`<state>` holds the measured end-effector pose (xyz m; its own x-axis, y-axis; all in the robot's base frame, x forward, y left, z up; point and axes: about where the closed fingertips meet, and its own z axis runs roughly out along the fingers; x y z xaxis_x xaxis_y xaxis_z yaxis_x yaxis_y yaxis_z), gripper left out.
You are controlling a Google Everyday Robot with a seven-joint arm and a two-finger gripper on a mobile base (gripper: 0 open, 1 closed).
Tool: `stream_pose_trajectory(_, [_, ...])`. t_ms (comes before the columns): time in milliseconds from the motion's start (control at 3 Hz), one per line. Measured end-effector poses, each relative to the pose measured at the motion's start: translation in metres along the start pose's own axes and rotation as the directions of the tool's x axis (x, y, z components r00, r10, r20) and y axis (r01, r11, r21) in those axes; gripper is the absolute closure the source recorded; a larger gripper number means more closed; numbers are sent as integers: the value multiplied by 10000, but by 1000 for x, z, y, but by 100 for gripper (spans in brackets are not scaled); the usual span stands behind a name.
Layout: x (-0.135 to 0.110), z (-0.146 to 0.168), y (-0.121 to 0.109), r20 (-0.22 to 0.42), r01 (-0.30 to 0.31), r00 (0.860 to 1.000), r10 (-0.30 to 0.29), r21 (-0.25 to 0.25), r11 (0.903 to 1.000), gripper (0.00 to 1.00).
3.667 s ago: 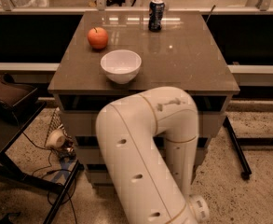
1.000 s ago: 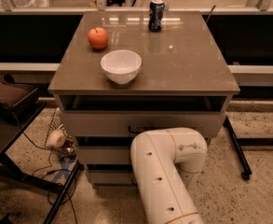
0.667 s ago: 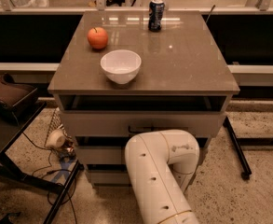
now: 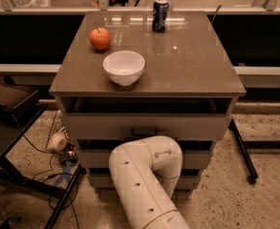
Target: Close bottom drawer
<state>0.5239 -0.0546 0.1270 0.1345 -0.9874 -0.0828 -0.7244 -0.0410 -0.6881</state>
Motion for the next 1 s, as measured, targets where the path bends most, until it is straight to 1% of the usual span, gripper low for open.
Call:
stream_pose_trajectory(333, [3, 20, 7, -481, 243, 9985, -257, -286, 9993, 0])
stream_pose_trajectory(667, [3, 24, 8, -509, 227, 9984, -244, -336, 9992, 0])
stream_pose_trajectory(1000, [-3, 39, 16, -320, 316, 9989, -334, -556, 9979, 0])
